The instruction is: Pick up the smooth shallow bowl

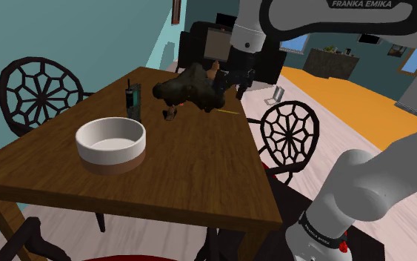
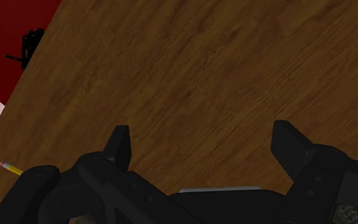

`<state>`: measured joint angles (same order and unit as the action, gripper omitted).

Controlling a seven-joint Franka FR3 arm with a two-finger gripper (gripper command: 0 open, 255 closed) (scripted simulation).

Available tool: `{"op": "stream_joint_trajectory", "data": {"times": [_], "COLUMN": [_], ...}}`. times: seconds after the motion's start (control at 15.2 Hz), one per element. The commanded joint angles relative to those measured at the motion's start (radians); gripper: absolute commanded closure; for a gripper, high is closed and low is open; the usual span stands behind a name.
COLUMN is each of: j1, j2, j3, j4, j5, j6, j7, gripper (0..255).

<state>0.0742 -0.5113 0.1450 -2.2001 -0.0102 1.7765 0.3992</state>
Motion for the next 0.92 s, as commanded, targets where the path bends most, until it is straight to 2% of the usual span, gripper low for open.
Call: {"op": "stream_joint_trajectory", "data": {"times": [0.0, 0.46, 0.86], "j1": [0.008, 0.032, 0.062], "j2": [0.051, 0.263, 0.472], "j3": [0.032, 0.134, 0.207], "j4": [0.024, 0.165, 0.335], "j5": [0.008, -0.002, -0.056], "j6": [0.025, 0.087, 0.109], "j7": [0.042, 0.188, 0.318], "gripper": [0, 0, 0]}}
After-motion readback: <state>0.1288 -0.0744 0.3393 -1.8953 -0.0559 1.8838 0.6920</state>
